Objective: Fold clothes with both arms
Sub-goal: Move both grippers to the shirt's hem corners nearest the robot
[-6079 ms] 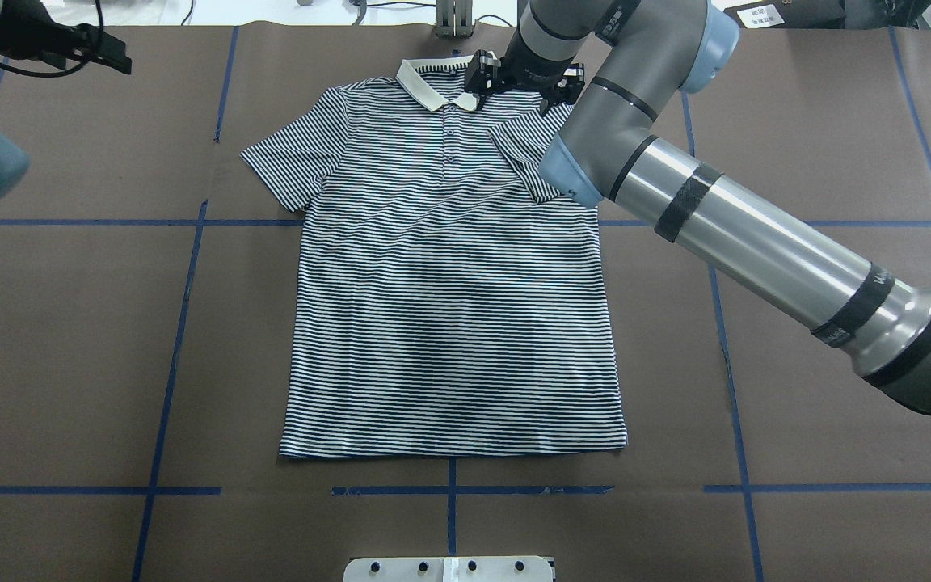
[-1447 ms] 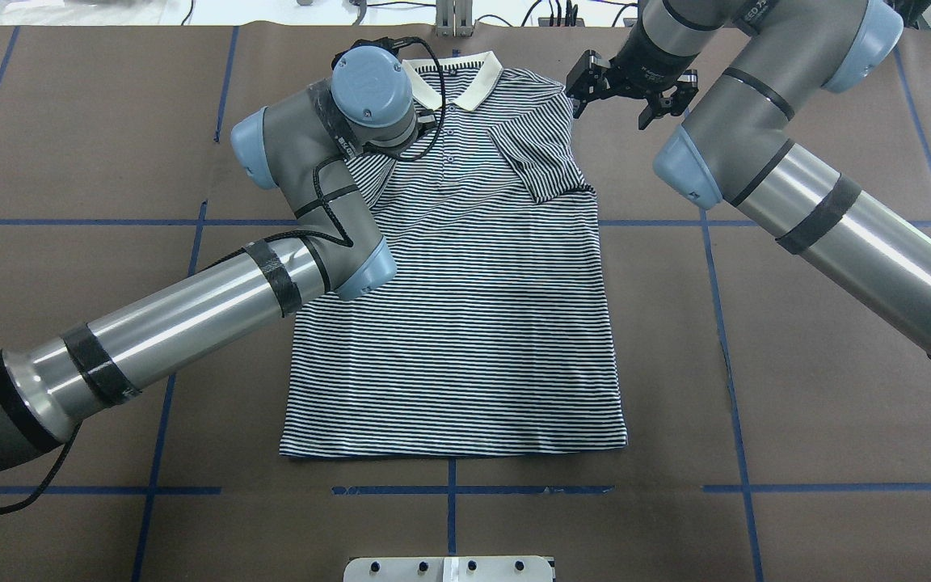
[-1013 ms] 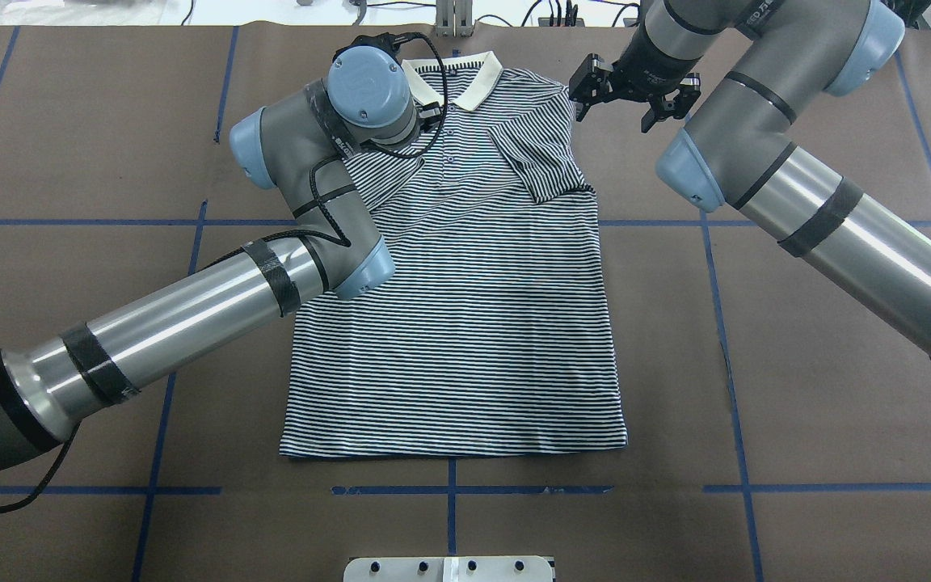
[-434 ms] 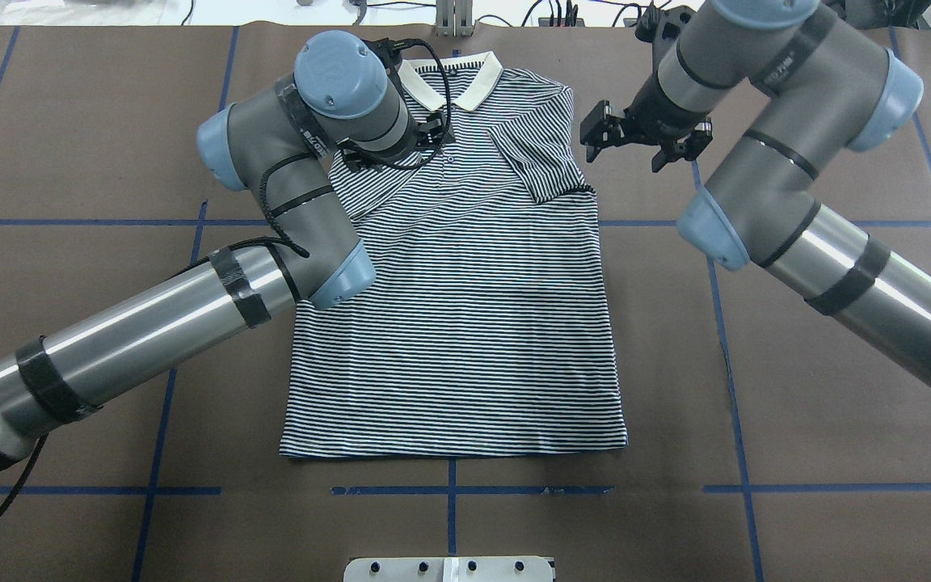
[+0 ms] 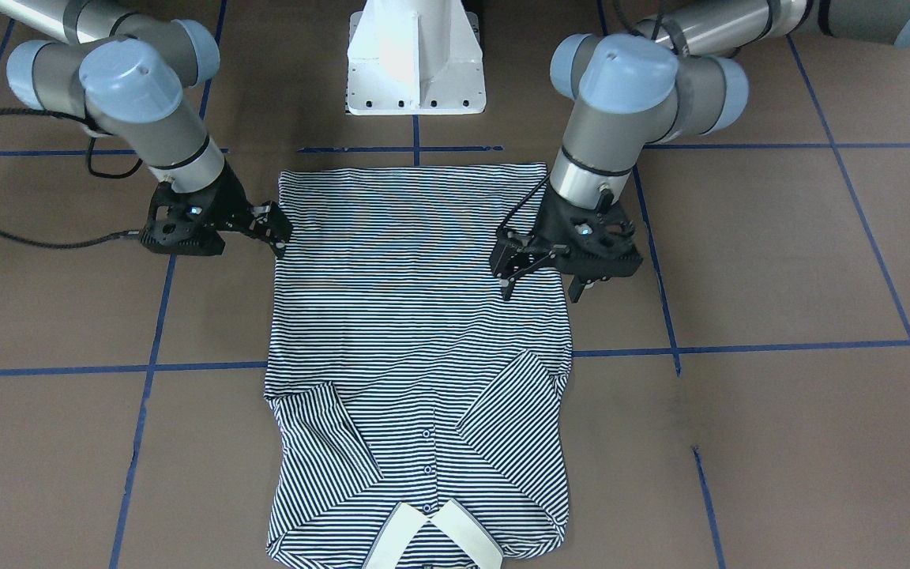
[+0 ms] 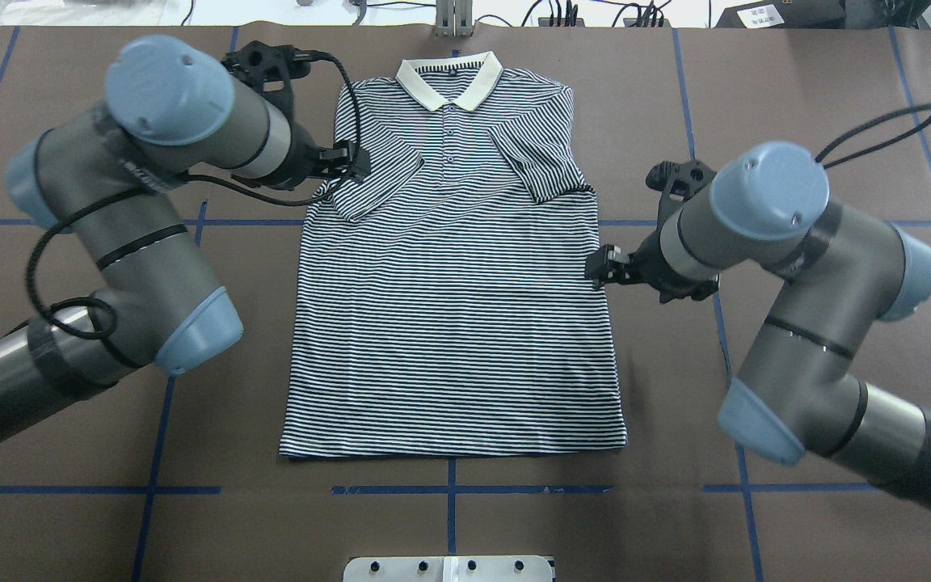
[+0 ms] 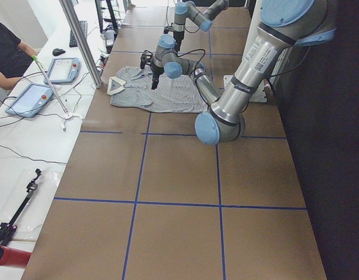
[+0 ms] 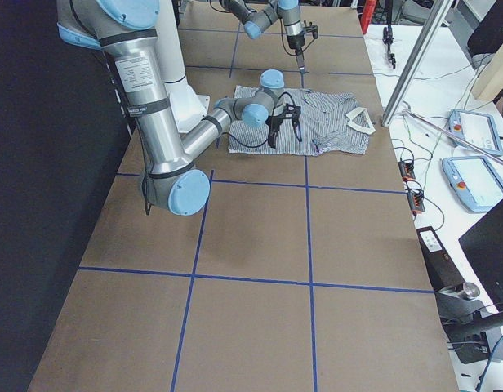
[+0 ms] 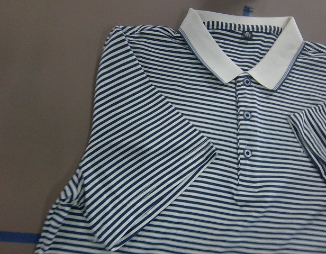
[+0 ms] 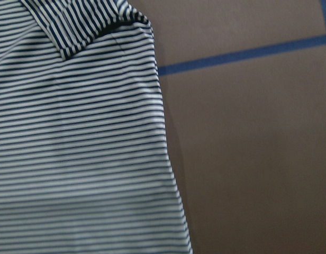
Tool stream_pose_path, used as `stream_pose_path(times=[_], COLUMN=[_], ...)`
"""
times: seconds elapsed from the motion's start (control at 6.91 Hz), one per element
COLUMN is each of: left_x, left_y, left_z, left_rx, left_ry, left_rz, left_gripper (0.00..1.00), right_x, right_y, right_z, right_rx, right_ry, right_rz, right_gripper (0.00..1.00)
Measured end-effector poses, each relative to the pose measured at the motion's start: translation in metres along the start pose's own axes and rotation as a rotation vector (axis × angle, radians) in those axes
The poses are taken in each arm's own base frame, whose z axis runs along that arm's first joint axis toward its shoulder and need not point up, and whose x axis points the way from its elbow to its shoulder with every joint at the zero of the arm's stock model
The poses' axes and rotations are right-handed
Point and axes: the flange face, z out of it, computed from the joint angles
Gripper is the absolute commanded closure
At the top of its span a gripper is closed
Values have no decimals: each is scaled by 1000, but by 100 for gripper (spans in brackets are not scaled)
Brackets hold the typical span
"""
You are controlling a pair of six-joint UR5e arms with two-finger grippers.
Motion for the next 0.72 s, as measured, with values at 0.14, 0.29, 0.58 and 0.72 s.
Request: stream_pose_path(times=[0.14,0.29,0.58,0.72], left_x=[-9,-10,-9,-9], left_y=[11,15,17,17], left_z=[-27,-40,-46,-47], left_rx=[7,6,5,5], left_ry=[11,10,9,9], left_rz=[10,11,11,10], left_gripper=[0,0,0,0], right_x=[-3,-4,4,8], right_y=[55,95,129,133], right_z=[14,29,49,55], right_rx=[14,28,29,23], right_ry=[15,32,68,82], right_rz=[28,40,37,35], right_gripper=[0,1,5,11])
